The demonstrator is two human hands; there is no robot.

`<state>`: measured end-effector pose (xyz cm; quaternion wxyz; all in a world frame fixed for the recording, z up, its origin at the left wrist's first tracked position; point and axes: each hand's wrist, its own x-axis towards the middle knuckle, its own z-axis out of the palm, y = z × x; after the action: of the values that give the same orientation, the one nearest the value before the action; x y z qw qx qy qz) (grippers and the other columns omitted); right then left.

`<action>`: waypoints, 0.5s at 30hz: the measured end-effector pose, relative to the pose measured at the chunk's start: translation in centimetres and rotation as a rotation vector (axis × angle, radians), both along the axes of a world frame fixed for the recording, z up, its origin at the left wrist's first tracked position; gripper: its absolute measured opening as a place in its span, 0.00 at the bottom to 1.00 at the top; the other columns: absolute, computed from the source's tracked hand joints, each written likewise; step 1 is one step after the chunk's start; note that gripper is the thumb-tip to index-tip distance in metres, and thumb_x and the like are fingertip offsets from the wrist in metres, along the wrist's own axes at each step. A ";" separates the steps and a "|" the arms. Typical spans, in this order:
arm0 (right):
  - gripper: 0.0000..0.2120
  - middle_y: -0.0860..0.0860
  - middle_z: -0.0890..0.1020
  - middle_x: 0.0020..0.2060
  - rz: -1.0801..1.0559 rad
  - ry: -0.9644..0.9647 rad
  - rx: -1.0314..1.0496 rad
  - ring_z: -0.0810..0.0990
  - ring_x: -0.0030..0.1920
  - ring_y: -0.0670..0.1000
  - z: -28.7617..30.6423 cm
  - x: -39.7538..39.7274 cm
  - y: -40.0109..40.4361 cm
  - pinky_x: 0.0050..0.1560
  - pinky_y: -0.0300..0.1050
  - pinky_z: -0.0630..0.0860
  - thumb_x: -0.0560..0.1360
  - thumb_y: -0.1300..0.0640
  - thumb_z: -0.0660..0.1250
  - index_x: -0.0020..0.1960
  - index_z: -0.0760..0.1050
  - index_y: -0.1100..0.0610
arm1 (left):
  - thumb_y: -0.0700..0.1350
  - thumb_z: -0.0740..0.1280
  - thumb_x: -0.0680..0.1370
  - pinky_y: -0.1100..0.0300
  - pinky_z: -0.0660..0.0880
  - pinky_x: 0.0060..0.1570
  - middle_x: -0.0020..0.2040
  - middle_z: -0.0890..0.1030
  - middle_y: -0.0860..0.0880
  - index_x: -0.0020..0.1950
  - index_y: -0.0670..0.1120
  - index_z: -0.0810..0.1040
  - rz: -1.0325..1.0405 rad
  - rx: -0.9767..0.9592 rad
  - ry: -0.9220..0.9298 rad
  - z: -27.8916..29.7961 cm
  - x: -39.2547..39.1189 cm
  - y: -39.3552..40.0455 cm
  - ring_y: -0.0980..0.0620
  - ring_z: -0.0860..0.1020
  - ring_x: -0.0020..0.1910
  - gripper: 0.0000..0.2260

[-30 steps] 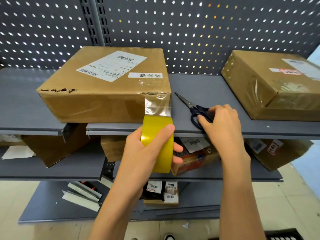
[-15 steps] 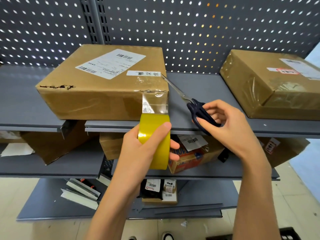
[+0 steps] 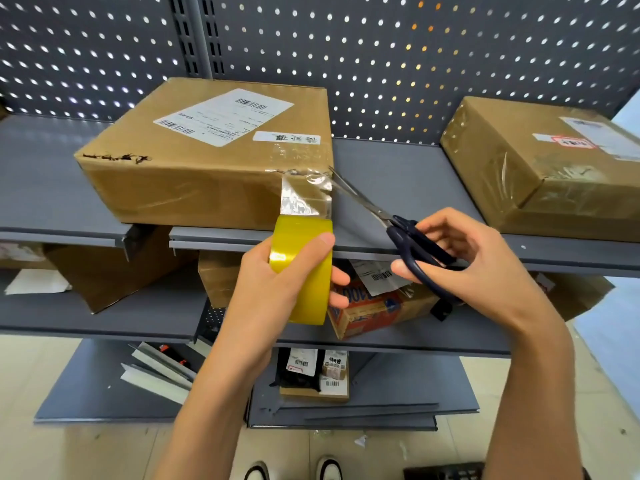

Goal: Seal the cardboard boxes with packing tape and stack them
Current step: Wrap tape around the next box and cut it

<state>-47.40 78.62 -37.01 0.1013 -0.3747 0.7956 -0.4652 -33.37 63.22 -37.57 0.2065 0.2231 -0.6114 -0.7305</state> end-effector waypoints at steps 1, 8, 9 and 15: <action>0.23 0.47 0.81 0.38 0.010 -0.007 0.006 0.79 0.41 0.51 0.1 0.0 0.2 0.42 0.41 0.75 0.56 0.39 0.75 0.45 0.76 0.50 | 0.53 0.67 0.68 0.59 0.78 0.29 0.31 0.83 0.46 0.43 0.47 0.76 -0.001 -0.003 -0.001 0.0 0.0 0.0 0.50 0.81 0.27 0.11; 0.23 0.50 0.83 0.38 0.094 -0.110 0.096 0.81 0.41 0.55 1.3 0.0 1.5 0.39 0.38 0.74 0.55 0.40 0.77 0.44 0.78 0.51 | 0.52 0.67 0.69 0.60 0.78 0.29 0.32 0.83 0.46 0.44 0.47 0.76 0.000 -0.006 -0.006 0.0 0.1 0.0 0.50 0.81 0.27 0.10; 0.23 0.50 0.83 0.38 0.103 -0.124 0.106 0.80 0.41 0.55 1.4 -0.1 1.5 0.40 0.40 0.74 0.55 0.38 0.78 0.44 0.78 0.50 | 0.52 0.67 0.69 0.60 0.78 0.29 0.31 0.83 0.46 0.44 0.47 0.76 -0.001 -0.005 -0.005 0.0 0.1 0.0 0.50 0.81 0.27 0.10; 0.33 0.49 0.81 0.34 0.129 -0.134 0.151 0.76 0.36 0.48 2.3 -0.8 1.2 0.42 0.46 0.72 0.49 0.29 0.76 0.44 0.78 0.50 | 0.53 0.67 0.68 0.59 0.79 0.30 0.32 0.83 0.46 0.44 0.47 0.76 -0.010 0.005 -0.007 0.1 0.2 -0.1 0.50 0.81 0.27 0.11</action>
<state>-48.17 79.79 -34.74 0.2119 -0.3843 0.7941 -0.4206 -33.21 63.12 -37.51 0.2001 0.2230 -0.6117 -0.7322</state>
